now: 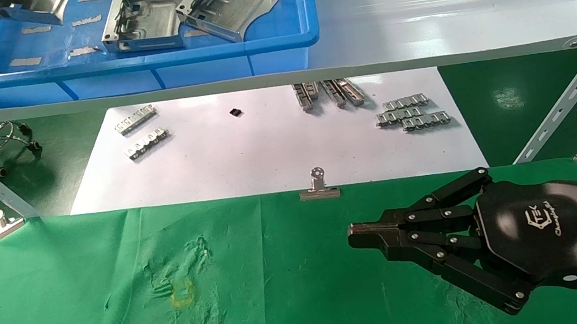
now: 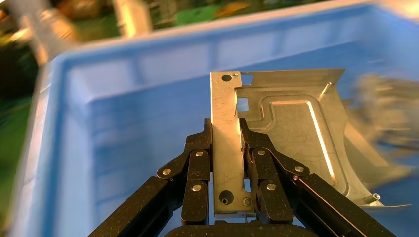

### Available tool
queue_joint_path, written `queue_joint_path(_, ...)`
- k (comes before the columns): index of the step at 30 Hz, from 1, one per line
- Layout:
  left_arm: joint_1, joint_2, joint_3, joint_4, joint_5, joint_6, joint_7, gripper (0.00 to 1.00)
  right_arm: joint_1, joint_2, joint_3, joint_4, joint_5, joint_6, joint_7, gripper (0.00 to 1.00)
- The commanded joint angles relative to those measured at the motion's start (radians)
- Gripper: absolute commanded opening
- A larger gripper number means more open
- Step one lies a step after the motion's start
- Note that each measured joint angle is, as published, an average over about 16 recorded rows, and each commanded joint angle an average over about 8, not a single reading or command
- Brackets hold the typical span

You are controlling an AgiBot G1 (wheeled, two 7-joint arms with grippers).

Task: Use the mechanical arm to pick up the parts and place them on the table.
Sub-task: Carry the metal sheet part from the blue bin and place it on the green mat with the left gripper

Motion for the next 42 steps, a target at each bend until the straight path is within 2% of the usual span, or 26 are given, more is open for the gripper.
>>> queue_joint_path(1, 0.010, -0.016, -0.017, -0.031, -0.035, 0.047, 0.017, 0.00, 0.000, 0.000, 0.000, 0.000, 0.000, 0.000, 0.000, 0.00)
queue_joint_path(10, 0.095, -0.098, -0.064, -0.193, -0.174, 0.339, 0.223, 0.00, 0.000, 0.000, 0.000, 0.000, 0.000, 0.000, 0.000, 0.00)
queue_joint_path(14, 0.135, -0.123, -0.076, -0.243, -0.233, 0.457, 0.275, 0.00, 0.000, 0.000, 0.000, 0.000, 0.000, 0.000, 0.000, 0.00)
queue_joint_path(20, 0.208, -0.161, -0.038, -0.351, -0.323, 0.570, 0.361, 0.00, 0.000, 0.000, 0.000, 0.000, 0.000, 0.000, 0.000, 0.00)
queue_joint_path(24, 0.261, -0.207, 0.041, -0.438, -0.376, 0.579, 0.433, 0.00, 0.000, 0.000, 0.000, 0.000, 0.000, 0.000, 0.000, 0.00)
queue_joint_path(28, 0.294, -0.242, 0.128, -0.471, -0.385, 0.572, 0.507, 0.00, 0.000, 0.000, 0.000, 0.000, 0.000, 0.000, 0.000, 0.00)
queue_joint_path(35, 0.338, -0.253, 0.236, -0.432, -0.270, 0.522, 0.647, 0.00, 0.000, 0.000, 0.000, 0.000, 0.000, 0.000, 0.000, 0.00)
queue_joint_path(42, 0.389, -0.223, 0.271, -0.379, -0.182, 0.441, 0.746, 0.00, 0.000, 0.000, 0.000, 0.000, 0.000, 0.000, 0.000, 0.00)
